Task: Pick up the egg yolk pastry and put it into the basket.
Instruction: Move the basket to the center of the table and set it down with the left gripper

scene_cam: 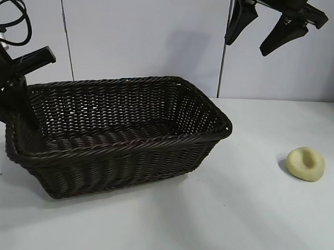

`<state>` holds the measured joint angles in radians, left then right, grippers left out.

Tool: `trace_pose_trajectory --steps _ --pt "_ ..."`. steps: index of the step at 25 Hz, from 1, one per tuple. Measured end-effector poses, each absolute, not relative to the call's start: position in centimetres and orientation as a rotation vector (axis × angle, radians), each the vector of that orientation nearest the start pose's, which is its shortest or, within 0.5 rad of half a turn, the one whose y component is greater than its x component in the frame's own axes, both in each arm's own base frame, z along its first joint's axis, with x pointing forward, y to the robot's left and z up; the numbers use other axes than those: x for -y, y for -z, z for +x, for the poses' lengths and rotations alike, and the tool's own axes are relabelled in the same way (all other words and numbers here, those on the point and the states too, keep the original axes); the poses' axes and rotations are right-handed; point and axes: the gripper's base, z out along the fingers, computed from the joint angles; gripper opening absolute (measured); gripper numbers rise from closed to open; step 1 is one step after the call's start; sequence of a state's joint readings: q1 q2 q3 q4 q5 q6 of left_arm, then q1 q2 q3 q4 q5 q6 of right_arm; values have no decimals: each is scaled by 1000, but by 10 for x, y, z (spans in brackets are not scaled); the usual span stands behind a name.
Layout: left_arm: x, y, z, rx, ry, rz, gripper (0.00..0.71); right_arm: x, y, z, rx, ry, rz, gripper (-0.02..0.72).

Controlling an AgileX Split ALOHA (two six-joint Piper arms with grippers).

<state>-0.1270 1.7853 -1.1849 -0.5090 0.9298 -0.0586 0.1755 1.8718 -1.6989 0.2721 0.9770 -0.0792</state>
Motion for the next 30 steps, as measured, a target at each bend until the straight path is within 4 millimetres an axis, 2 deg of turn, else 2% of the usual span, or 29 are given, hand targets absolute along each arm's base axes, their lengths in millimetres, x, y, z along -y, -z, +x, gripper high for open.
trace_pose_trajectory --steps 7,15,21,27,28,30 --pt "87 -215 365 -2974 685 -107 97 -93 -305 407 -2615 -382 -210 519" --pt "119 -188 384 -3037 693 180 97 -93 -305 407 -2616 -384 -208 519" --pt "122 -163 397 -3072 688 177 97 -93 -305 407 -2616 -384 -208 519" --pt "122 -162 401 -3048 681 168 97 -93 -305 407 -2616 -384 -208 519" --pt "122 -162 401 -3045 676 170 110 -93 -305 407 -2616 -384 -208 519" --pt "122 -162 401 -3046 671 173 188 -93 -305 407 -2616 -384 -208 519"
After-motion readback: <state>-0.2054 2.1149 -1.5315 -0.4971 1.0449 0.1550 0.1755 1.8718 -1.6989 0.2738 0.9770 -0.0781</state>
